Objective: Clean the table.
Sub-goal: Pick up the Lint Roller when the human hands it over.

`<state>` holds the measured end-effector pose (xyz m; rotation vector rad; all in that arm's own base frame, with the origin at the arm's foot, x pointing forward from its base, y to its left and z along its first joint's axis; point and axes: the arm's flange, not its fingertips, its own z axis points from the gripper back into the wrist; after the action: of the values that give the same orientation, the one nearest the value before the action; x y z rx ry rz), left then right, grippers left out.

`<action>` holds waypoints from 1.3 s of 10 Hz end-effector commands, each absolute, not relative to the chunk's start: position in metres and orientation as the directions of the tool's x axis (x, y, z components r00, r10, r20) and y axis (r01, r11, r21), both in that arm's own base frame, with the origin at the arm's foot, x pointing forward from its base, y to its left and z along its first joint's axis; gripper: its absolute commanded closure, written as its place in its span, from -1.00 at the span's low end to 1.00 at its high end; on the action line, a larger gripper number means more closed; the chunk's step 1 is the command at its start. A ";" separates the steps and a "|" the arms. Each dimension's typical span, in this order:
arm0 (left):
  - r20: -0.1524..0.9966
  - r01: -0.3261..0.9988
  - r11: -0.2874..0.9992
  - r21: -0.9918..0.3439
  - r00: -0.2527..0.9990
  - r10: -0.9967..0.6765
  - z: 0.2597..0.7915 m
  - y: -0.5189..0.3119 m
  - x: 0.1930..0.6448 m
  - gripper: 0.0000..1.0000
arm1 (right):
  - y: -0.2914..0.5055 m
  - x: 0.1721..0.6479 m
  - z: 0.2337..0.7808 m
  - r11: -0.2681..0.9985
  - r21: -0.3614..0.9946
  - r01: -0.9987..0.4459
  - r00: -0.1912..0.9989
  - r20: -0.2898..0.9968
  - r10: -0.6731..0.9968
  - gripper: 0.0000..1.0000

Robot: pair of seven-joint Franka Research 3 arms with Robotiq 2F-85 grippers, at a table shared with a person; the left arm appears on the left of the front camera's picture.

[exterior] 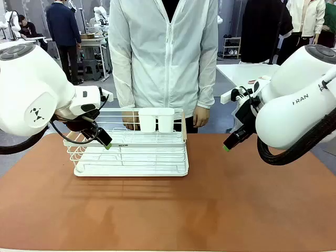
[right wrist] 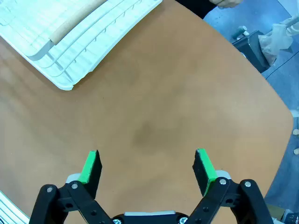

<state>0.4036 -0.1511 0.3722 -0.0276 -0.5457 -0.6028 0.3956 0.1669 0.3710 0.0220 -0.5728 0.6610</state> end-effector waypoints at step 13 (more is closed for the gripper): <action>0.511 0.546 0.777 -0.313 0.787 -0.347 0.445 -0.133 0.420 -1.00 | 0.140 0.408 0.433 0.773 0.135 -0.620 0.695 0.553 0.461 -1.00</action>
<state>0.4018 -0.1699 0.4018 -0.2690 -0.4898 -0.5568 0.3955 0.1758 0.3940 0.1614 -0.5523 0.6361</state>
